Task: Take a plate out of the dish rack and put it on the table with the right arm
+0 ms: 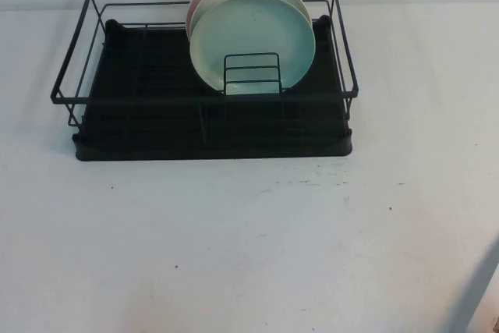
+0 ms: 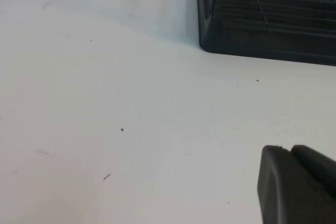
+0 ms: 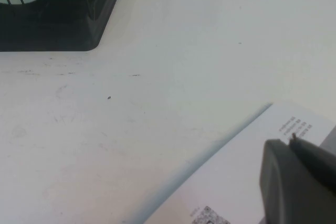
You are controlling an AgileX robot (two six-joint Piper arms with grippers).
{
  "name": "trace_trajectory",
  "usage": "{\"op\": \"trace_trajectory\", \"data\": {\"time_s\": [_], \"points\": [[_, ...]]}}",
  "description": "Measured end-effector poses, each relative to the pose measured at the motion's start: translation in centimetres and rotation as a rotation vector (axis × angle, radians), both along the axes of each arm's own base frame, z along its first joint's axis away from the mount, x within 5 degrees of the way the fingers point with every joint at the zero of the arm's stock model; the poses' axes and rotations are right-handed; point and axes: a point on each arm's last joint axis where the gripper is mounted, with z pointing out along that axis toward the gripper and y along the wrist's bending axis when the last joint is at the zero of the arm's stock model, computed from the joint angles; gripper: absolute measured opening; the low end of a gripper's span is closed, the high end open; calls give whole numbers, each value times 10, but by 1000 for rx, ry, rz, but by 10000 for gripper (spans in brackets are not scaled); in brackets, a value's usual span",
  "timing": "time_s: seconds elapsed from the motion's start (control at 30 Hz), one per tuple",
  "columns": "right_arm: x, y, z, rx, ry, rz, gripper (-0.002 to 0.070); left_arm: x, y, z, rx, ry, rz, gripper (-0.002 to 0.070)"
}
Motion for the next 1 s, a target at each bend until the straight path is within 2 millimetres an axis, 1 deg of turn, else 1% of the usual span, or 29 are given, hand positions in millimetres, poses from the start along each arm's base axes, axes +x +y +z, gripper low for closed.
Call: {"op": "trace_trajectory", "data": {"time_s": [0.67, 1.0], "points": [[0, 0, 0, 4, 0, 0, -18, 0, 0, 0, 0, 0, 0, -4], [0, 2, 0, 54, 4, 4, -18, 0, 0, 0, 0, 0, 0, -4]]}}
